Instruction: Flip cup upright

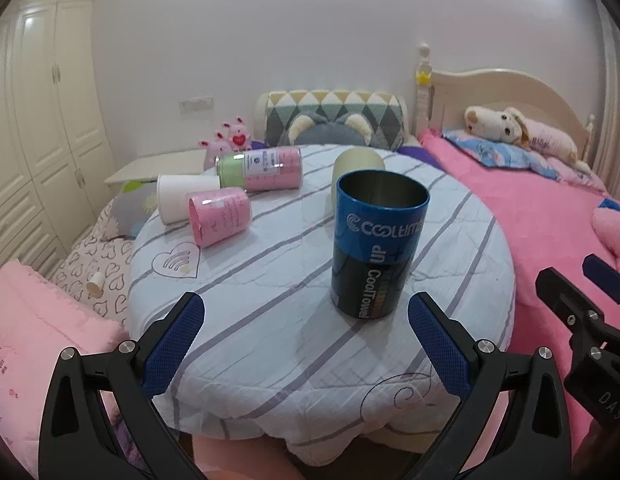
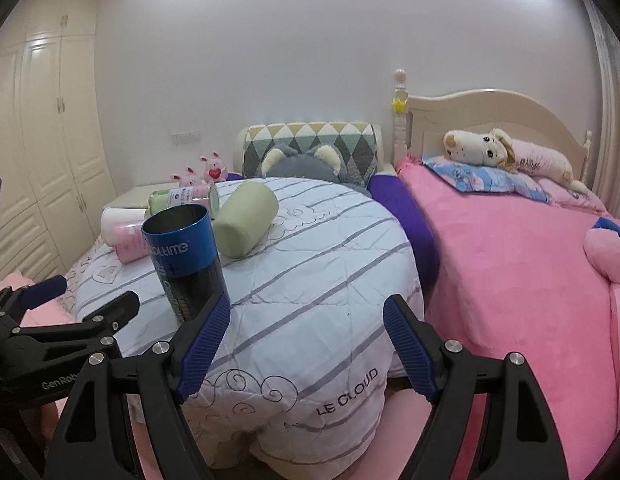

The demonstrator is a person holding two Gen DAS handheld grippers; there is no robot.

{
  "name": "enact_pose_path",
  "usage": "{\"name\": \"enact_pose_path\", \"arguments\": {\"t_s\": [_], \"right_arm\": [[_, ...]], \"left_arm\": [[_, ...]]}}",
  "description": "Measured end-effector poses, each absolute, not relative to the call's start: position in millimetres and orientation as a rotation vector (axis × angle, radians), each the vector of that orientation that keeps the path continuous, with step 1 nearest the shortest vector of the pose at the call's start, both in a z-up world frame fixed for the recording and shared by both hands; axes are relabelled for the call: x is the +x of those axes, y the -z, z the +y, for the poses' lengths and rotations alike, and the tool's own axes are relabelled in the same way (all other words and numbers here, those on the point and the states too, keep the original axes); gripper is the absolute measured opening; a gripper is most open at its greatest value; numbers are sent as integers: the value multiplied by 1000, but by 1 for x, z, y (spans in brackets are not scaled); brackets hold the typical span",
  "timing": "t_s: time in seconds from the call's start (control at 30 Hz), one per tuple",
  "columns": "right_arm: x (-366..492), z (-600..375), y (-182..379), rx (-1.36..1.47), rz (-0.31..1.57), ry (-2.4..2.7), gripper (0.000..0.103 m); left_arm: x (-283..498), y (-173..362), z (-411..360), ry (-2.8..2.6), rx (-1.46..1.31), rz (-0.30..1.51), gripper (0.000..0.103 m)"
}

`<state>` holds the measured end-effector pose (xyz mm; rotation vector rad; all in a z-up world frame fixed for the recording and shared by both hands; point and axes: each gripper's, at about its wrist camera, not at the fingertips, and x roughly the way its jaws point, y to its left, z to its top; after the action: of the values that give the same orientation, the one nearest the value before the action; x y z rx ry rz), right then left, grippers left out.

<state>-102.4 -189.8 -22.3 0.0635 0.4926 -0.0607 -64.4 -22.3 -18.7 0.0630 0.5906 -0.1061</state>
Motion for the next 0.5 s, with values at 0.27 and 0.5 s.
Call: {"name": "enact_pose_path", "arguments": {"t_s": [0.27, 0.5], "right_arm": [[-105, -190, 26, 47, 449, 66, 80], [-108, -186, 31, 36, 415, 39, 81]], "left_arm": [[-70, 22, -27, 73, 78, 538, 103], [-74, 24, -24, 53, 62, 494, 103]]}}
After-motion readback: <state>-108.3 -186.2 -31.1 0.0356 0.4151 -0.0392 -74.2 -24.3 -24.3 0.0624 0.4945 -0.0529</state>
